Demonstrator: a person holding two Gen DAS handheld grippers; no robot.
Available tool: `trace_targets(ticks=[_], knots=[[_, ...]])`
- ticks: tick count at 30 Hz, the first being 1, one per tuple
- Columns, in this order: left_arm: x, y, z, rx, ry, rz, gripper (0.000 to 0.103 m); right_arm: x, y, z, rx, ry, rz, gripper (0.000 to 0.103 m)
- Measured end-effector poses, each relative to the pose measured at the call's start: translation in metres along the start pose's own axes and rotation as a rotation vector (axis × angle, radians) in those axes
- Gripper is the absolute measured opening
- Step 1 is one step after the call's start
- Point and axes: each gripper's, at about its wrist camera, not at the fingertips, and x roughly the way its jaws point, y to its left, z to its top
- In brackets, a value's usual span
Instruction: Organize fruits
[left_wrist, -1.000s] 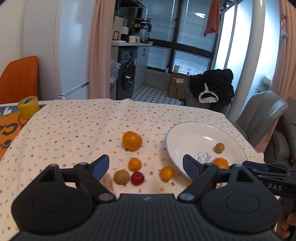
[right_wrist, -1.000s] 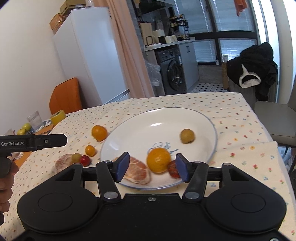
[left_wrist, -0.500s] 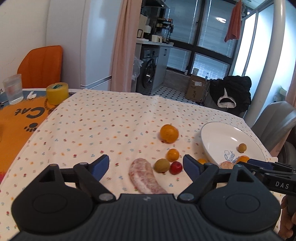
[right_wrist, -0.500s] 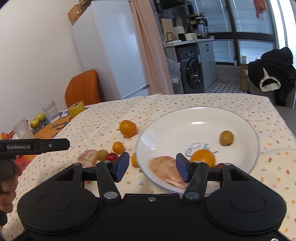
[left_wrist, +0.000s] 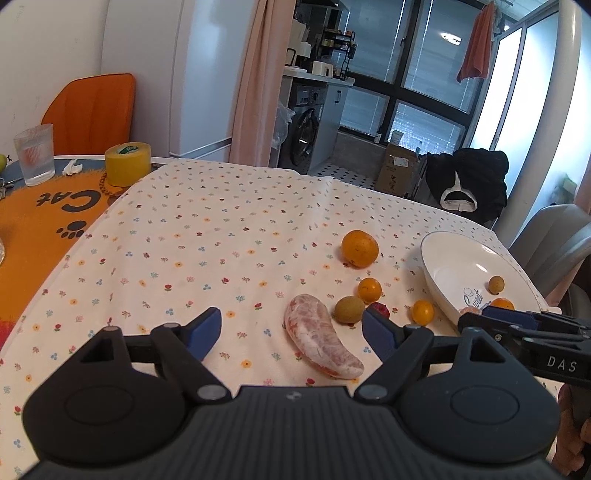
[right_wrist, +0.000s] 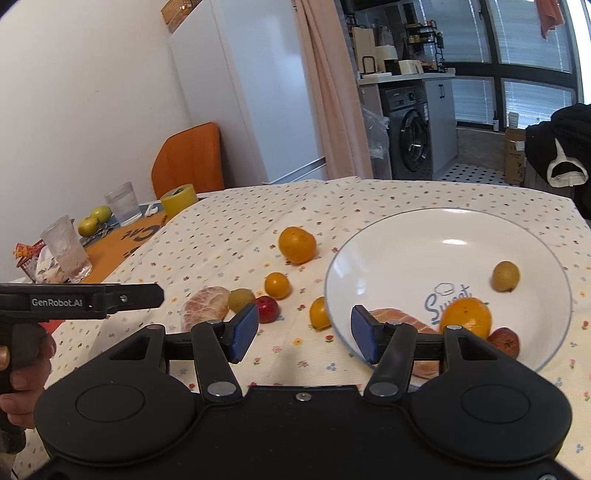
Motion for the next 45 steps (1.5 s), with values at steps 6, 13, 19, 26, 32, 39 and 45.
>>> trace_targets(ticks=[6, 13, 19, 26, 32, 39, 45], knots=[[0.010, -0.001, -0.003, 0.001, 0.026, -0.020, 0.070, 0.008, 0.008, -0.002, -0.019, 0.028, 0.049, 0.049], [0.021, -0.005, -0.006, 0.003, 0.048, -0.041, 0.060, 0.021, 0.008, -0.006, -0.016, 0.076, 0.027, 0.046], [0.030, -0.011, -0.008, 0.013, 0.065, -0.060, 0.050, 0.023, 0.005, -0.004, -0.013, 0.066, 0.016, 0.037], [0.039, -0.018, -0.007, 0.027, 0.074, -0.067, 0.047, 0.031, 0.003, 0.001, -0.023, 0.066, -0.020, 0.026], [0.045, -0.021, -0.006, 0.040, 0.075, -0.042, 0.047, 0.036, -0.001, 0.005, -0.027, 0.063, -0.062, 0.025], [0.058, -0.024, -0.005, 0.062, 0.090, 0.011, 0.047, 0.041, 0.006, 0.007, -0.043, 0.067, -0.057, 0.046], [0.067, -0.024, -0.007, 0.085, 0.083, 0.049, 0.040, 0.050, 0.017, 0.010, -0.088, 0.072, -0.099, 0.050]])
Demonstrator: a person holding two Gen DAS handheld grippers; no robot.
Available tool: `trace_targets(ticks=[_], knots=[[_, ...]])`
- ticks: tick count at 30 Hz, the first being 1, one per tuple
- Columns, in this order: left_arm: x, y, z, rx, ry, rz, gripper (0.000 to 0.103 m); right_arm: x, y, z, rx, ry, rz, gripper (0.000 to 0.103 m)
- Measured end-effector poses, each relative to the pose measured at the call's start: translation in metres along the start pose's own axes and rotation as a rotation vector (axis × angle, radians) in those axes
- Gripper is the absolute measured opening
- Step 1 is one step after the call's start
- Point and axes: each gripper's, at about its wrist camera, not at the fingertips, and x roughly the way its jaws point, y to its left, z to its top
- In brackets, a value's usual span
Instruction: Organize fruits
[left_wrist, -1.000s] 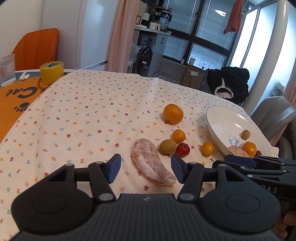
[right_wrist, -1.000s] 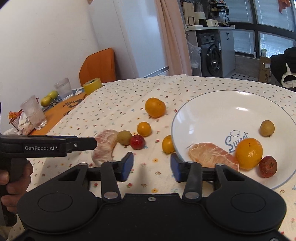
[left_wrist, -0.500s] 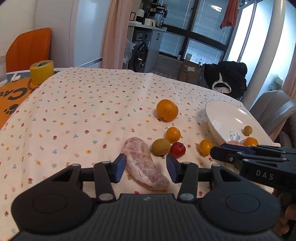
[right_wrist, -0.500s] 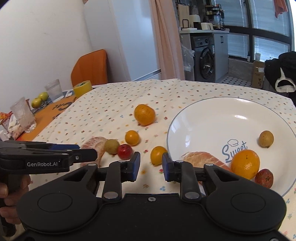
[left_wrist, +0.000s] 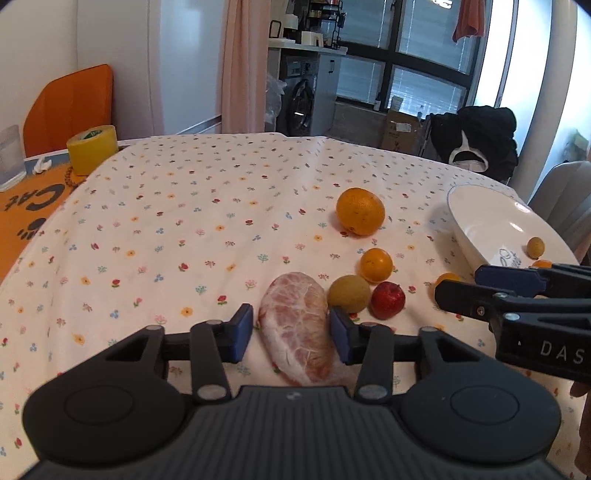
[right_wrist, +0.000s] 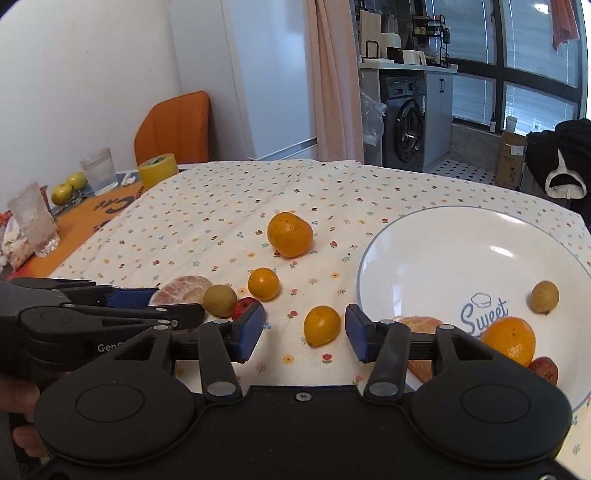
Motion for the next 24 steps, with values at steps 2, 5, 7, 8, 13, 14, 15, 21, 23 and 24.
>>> trace_targets(ticks=[2, 5, 7, 8, 13, 14, 15, 21, 23, 24], knots=[[-0.001, 0.001, 0.001, -0.003, 0.005, -0.007, 0.038, 0.003, 0.005, 0.001, -0.025, 0.005, -0.025, 0.050], [-0.004, 0.005, 0.000, -0.014, 0.007, -0.013, 0.037, 0.006, 0.011, 0.001, -0.043, 0.019, -0.024, 0.049], [-0.007, 0.009, -0.001, -0.025, 0.005, -0.013, 0.037, 0.009, 0.012, 0.000, -0.036, 0.038, -0.018, 0.049], [-0.008, 0.012, -0.002, -0.030, 0.003, -0.014, 0.036, 0.010, 0.013, -0.002, -0.037, 0.041, -0.021, 0.049], [-0.016, 0.022, -0.003, -0.051, -0.010, -0.025, 0.033, 0.010, 0.014, -0.006, -0.019, 0.047, -0.012, 0.044], [-0.017, 0.024, -0.003, -0.056, -0.013, -0.026, 0.033, 0.009, 0.015, -0.006, -0.020, 0.044, -0.010, 0.040], [-0.018, 0.026, -0.003, -0.061, -0.015, -0.027, 0.033, 0.008, 0.015, -0.007, -0.022, 0.042, -0.014, 0.038], [-0.023, 0.033, -0.006, -0.081, -0.022, -0.039, 0.032, 0.013, 0.019, -0.005, -0.034, 0.048, -0.068, 0.037], [-0.025, 0.035, -0.006, -0.083, -0.025, -0.042, 0.029, 0.017, 0.023, -0.006, -0.070, 0.040, -0.100, 0.035], [-0.026, 0.036, -0.006, -0.086, -0.029, -0.044, 0.026, 0.018, 0.024, -0.006, -0.076, 0.038, -0.100, 0.035]])
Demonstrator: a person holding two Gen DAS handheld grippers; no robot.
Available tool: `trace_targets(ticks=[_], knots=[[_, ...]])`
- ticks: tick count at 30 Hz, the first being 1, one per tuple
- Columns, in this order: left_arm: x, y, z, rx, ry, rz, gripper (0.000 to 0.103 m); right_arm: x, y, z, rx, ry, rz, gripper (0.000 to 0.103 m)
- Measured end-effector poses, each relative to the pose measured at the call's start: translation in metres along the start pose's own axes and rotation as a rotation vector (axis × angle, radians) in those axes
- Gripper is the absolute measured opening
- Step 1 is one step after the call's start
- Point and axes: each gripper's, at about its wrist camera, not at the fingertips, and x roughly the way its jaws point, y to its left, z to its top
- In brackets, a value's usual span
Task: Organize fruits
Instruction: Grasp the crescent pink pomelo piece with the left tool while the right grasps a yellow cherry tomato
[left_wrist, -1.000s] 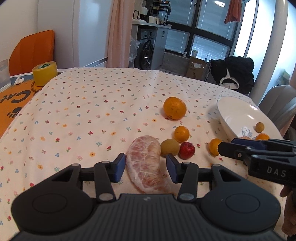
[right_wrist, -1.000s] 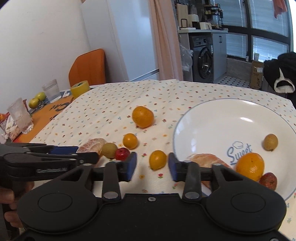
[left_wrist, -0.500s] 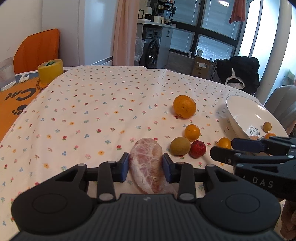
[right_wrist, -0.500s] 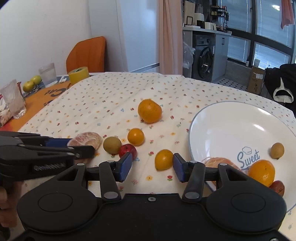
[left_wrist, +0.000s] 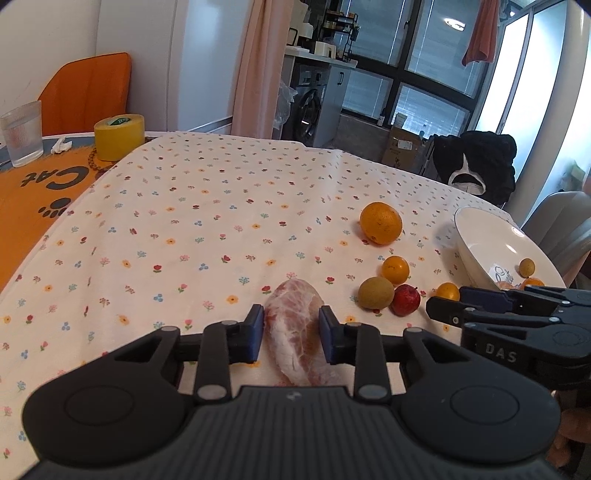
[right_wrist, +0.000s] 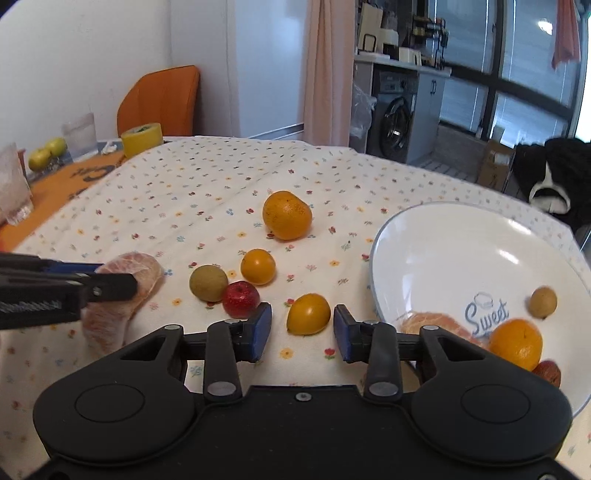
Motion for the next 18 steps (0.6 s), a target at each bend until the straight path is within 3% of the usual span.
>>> trace_targets(ticks=[5, 10, 18], knots=[[-0.004, 0.004, 0.001, -0.003, -0.004, -0.008, 0.022, 0.001, 0.003, 0.000, -0.017, -0.001, 0.003, 0.023], [-0.004, 0.002, 0.002, 0.002, 0.005, -0.002, 0.023, -0.007, 0.002, -0.003, 0.002, -0.003, 0.032, 0.023], [0.009, -0.003, 0.001, 0.004, 0.052, 0.024, 0.038, -0.025, -0.005, -0.006, 0.033, -0.022, 0.075, 0.023]])
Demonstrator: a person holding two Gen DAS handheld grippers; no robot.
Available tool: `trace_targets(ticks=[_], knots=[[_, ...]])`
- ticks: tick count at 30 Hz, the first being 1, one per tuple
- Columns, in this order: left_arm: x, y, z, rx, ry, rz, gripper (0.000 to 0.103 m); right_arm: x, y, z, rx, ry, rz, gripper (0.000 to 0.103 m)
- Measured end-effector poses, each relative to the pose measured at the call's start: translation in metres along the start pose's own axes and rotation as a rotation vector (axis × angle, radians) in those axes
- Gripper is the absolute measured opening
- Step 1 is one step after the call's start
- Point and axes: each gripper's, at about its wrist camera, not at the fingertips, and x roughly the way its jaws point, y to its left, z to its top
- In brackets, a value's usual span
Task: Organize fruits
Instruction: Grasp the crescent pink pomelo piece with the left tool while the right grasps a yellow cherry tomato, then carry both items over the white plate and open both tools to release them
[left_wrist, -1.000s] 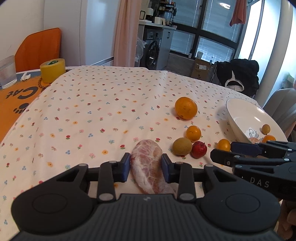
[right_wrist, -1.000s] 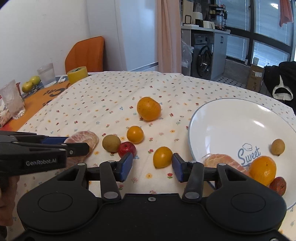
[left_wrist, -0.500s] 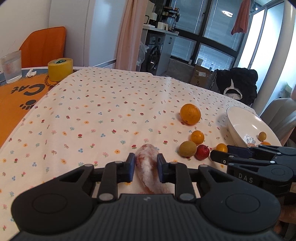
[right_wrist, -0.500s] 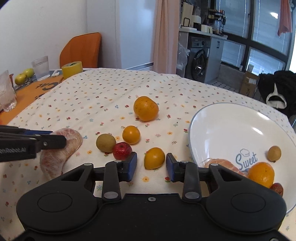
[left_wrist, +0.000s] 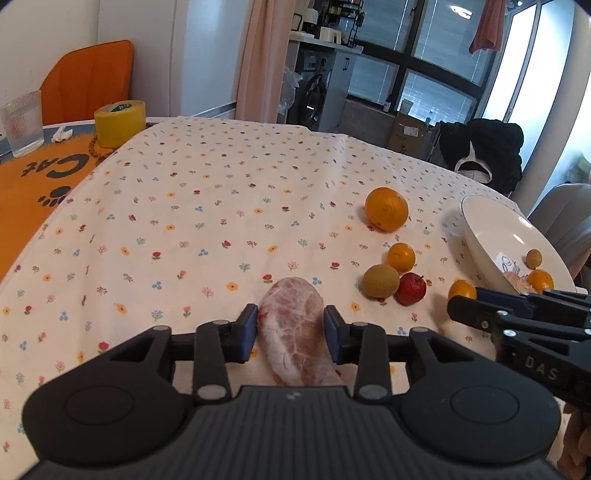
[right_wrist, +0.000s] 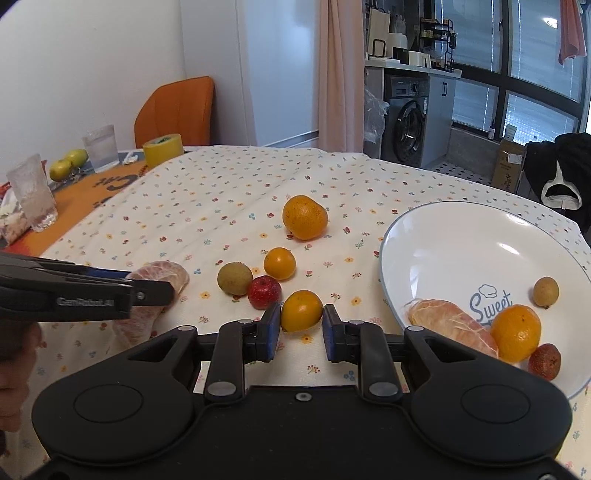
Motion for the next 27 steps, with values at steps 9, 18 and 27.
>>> trace_targets(ticks=[9, 18, 27], knots=[[0.003, -0.011, 0.000, 0.064, 0.008, 0.031, 0.036, -0.012, -0.007, 0.001, 0.020, -0.032, 0.024, 0.023], [-0.011, -0.022, -0.003, 0.062, -0.020, -0.013, 0.032, -0.022, -0.018, -0.003, 0.050, -0.053, 0.026, 0.023], [-0.028, -0.036, 0.008, 0.073, -0.076, -0.025, 0.031, -0.037, -0.035, 0.000, 0.078, -0.100, 0.014, 0.023]])
